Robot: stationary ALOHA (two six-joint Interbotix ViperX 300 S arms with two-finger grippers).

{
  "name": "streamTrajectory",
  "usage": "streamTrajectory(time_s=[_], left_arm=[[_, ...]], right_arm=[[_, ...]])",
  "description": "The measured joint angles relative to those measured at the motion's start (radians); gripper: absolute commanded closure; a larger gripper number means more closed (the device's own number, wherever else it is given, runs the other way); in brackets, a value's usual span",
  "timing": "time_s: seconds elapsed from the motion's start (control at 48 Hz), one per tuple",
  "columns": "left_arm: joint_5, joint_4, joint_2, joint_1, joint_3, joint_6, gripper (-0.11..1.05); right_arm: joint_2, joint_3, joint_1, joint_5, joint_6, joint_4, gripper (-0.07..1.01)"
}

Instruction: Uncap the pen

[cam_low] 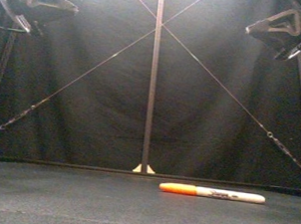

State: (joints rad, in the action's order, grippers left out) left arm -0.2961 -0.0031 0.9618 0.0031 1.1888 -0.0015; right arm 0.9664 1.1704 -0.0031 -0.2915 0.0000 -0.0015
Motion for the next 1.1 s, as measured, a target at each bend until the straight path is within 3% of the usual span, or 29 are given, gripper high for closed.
streamTrajectory(time_s=[0.146, 0.25, 0.396, 0.625, 0.75, 0.917, 1.104], left_arm=[[0.002, 0.0, -0.008, -0.002, 0.008, 0.0, 0.97], [0.002, 0.0, -0.018, -0.005, 0.006, 0.0015, 0.94], [0.002, -0.002, -0.086, -0.014, 0.006, 0.0015, 0.94], [0.0, -0.002, -0.241, -0.031, -0.015, 0.0, 0.93], [-0.008, 0.0, -0.299, -0.031, -0.025, 0.0, 0.93], [-0.018, -0.017, -0.344, -0.034, -0.025, -0.0015, 0.93], [-0.02, -0.029, -0.373, -0.032, -0.028, -0.0015, 0.88]], right_arm=[[-0.023, 0.005, 0.003, 0.037, 0.031, 0.018, 0.94], [-0.064, 0.005, 0.012, 0.1, 0.064, 0.058, 0.94], [-0.15, 0.005, 0.055, 0.172, 0.112, 0.124, 0.94], [-0.313, 0.0, 0.124, 0.178, 0.118, 0.235, 0.94], [-0.407, -0.014, 0.127, 0.178, 0.118, 0.255, 0.91], [-0.532, -0.046, 0.127, 0.178, 0.12, 0.279, 0.74], [-0.66, -0.08, 0.127, 0.178, 0.118, 0.285, 0.41]])
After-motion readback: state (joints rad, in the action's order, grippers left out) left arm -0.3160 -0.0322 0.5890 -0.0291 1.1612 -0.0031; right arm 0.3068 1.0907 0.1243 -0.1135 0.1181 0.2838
